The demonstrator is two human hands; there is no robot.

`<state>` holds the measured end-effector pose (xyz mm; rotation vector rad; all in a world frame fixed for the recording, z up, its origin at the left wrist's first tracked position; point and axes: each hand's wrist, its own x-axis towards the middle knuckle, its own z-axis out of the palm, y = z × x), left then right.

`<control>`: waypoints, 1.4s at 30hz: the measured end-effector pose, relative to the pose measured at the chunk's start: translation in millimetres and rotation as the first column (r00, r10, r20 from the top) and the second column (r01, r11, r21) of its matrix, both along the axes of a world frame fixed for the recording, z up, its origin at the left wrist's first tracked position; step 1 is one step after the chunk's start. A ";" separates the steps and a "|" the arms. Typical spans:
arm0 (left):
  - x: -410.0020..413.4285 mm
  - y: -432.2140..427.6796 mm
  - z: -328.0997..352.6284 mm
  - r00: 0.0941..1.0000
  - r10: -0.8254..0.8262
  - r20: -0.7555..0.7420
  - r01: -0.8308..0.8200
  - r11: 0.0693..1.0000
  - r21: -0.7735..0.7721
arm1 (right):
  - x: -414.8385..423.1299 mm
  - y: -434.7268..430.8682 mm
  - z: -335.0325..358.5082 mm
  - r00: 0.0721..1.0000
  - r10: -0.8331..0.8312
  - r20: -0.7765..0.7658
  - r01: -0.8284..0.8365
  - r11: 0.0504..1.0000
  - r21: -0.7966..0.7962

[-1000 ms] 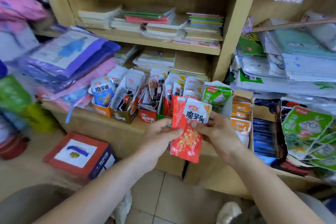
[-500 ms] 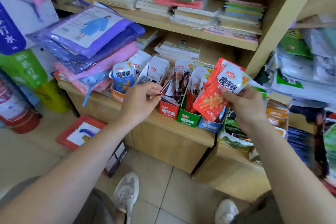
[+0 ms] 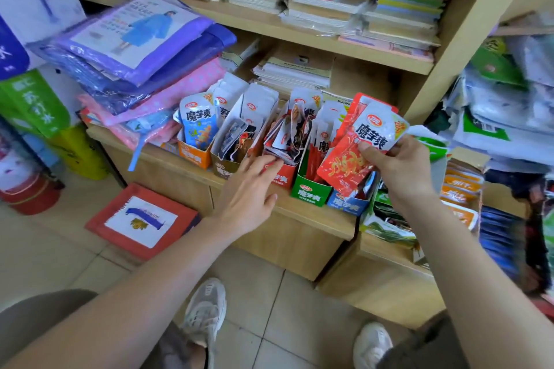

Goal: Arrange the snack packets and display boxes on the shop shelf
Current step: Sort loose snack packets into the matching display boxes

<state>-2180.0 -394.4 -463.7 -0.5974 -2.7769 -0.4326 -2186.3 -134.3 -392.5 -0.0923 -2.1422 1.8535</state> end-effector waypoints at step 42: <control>-5.8 18.3 30.0 0.905 0.404 -0.133 -0.304 0.833 0.462 | 0.3 -2.3 -1.0 0.995 -0.084 -0.046 0.083 0.996 -0.027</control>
